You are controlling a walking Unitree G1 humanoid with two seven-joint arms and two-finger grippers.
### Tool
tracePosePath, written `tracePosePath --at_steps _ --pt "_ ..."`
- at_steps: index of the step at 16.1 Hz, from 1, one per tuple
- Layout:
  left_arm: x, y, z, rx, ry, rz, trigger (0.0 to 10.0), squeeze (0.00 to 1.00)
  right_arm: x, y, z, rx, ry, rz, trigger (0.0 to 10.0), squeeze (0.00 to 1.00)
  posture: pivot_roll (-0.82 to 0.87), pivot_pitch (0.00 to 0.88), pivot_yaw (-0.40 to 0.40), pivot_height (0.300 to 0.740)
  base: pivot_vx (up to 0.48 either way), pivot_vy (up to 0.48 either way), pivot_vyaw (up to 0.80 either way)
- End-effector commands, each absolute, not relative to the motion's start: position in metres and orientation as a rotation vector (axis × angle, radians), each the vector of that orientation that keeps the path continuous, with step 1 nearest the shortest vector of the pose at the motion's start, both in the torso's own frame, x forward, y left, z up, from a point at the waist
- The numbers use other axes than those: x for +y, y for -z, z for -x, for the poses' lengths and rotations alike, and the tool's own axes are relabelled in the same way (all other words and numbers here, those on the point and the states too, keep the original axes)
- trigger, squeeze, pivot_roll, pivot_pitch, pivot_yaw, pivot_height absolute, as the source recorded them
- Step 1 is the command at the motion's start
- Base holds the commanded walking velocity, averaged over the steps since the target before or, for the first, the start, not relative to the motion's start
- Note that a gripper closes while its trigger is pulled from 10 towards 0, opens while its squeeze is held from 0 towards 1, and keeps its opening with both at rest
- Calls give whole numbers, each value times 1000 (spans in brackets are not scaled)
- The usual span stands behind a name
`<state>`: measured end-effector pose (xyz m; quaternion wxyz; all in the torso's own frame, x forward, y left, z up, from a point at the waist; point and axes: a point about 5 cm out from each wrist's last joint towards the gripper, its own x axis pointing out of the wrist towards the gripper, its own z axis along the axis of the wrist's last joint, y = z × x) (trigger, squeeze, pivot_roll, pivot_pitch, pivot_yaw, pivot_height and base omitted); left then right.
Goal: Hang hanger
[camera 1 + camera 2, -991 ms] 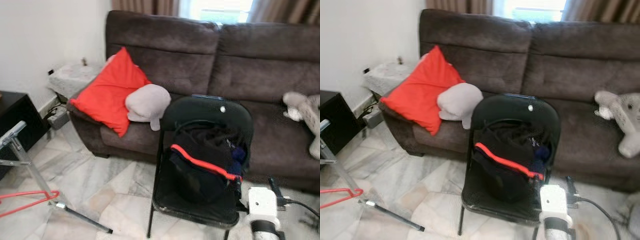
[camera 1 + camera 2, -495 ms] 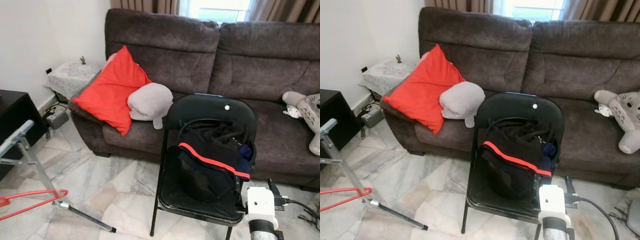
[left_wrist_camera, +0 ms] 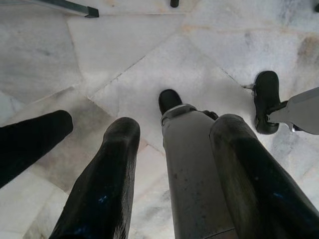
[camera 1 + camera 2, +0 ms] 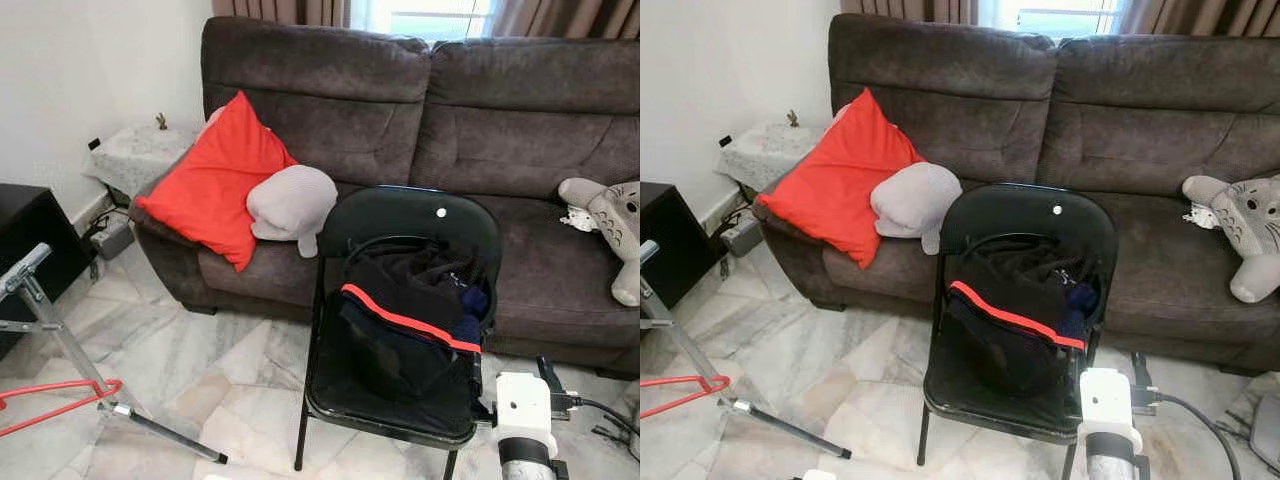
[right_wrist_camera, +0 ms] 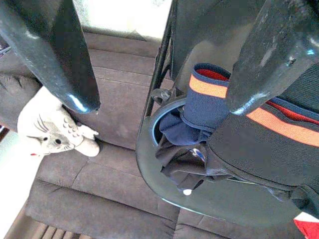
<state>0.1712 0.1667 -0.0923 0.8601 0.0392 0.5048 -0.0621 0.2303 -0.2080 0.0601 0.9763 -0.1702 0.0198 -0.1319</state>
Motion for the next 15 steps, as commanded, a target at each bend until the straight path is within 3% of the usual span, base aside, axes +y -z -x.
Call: tracePosePath --at_steps 1,9,11,15 --pt "174 96 -160 1087 124 -97 10000 0 -206 -63 -232 25 265 333 10000 0 -15 18 25 740 0 0 0" --pt "162 99 -156 1097 132 -91 10000 0 -199 -66 -234 5 216 358 10000 0 -16 17 25 740 0 0 0" --pt "163 100 -154 1103 131 -92 10000 0 -198 -67 -235 2 207 361 10000 0 -16 17 25 740 0 0 725" --pt "158 101 -152 1107 134 -91 10000 0 -198 -66 -235 7 211 350 10000 0 -16 17 25 740 0 0 0"
